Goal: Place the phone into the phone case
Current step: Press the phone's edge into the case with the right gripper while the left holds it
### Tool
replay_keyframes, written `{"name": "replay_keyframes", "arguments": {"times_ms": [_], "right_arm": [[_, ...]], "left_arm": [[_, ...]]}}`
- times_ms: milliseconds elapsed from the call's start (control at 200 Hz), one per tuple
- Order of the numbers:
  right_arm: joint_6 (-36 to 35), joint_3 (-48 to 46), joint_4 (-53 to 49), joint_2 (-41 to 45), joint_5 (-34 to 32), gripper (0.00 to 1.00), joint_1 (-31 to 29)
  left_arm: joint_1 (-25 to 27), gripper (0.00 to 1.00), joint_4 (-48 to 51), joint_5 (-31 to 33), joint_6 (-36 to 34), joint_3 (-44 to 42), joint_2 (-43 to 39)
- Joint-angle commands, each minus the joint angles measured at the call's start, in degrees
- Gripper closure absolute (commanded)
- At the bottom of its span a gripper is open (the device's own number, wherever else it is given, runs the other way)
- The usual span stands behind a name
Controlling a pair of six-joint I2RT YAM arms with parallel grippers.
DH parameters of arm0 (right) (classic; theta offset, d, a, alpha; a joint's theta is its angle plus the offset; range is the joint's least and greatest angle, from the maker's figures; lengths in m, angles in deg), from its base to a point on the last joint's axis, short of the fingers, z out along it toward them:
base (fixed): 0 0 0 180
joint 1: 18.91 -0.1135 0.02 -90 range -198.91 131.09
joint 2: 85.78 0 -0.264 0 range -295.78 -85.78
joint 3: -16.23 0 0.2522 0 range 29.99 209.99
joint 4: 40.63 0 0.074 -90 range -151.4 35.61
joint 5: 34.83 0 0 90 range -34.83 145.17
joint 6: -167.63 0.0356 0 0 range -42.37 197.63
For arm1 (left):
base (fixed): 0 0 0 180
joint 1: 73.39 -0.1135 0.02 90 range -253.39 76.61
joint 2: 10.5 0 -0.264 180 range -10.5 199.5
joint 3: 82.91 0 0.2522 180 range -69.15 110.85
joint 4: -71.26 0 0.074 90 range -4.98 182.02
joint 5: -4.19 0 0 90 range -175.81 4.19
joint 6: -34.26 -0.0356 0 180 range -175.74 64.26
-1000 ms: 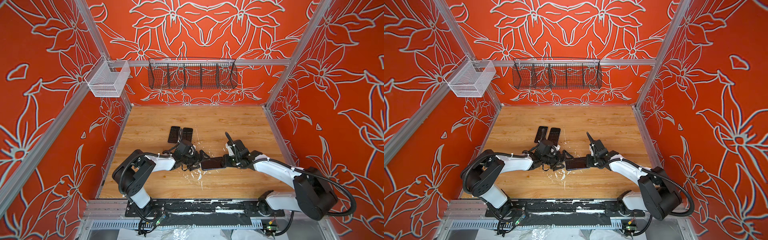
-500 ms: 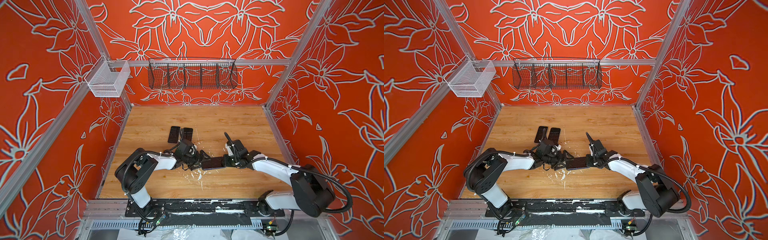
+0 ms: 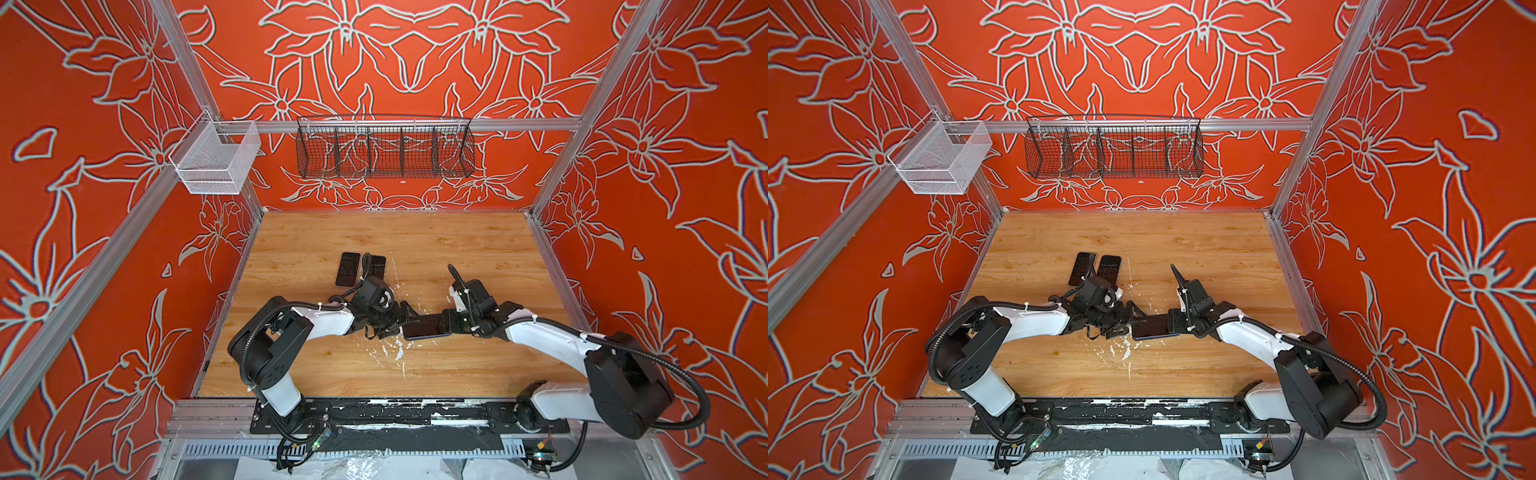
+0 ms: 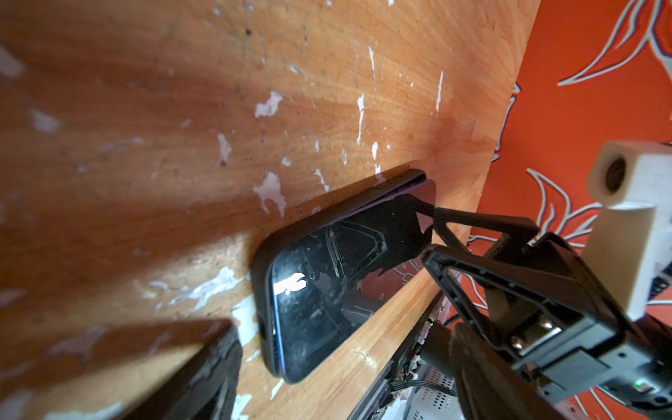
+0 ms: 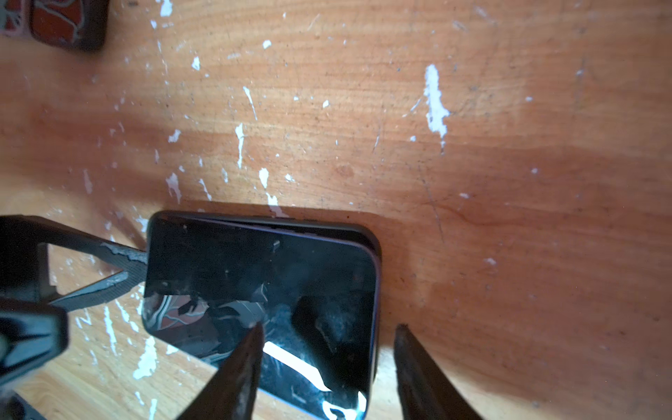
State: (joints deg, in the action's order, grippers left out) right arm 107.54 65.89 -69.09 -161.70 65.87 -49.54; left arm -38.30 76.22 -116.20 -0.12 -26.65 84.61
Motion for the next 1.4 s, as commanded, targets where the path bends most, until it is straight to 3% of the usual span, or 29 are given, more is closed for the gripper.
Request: {"name": "replay_keyframes", "arguments": {"times_ms": [0, 125, 385, 656, 876, 1206, 1391], "right_arm": [[-0.6, 1.6, -2.2, 1.4, -1.7, 0.36, -0.4], [-0.4, 1.5, -2.2, 2.6, -1.3, 0.30, -0.1], [-0.3, 1.4, -0.5, 2.4, 3.6, 0.24, 2.2], [-0.4, -0.1, 1.3, 0.5, 5.3, 0.23, 3.3], [-0.9, -0.2, 2.6, -2.9, 7.5, 0.23, 3.5], [0.2, -2.1, 6.7, -6.3, 11.6, 0.24, 3.5], [1.5, -3.8, 8.5, -5.3, 14.1, 0.25, 3.5]], "left_arm": [[-0.5, 0.08, 9.9, 5.1, -3.0, -1.0, -0.5], [-0.5, 0.00, 9.2, 6.6, -3.6, -2.1, -2.1], [-0.5, 0.03, 4.0, 5.2, -5.6, -3.5, -2.4], [-0.7, 0.03, -2.1, 3.8, 0.7, -7.2, -0.1], [-0.7, 0.00, -8.1, -1.2, 4.2, -7.8, 5.0], [-0.8, 0.05, -12.6, -3.5, 5.9, -7.9, 8.8], [-1.2, 0.14, -17.4, -4.3, 7.4, -7.8, 8.2]]}}
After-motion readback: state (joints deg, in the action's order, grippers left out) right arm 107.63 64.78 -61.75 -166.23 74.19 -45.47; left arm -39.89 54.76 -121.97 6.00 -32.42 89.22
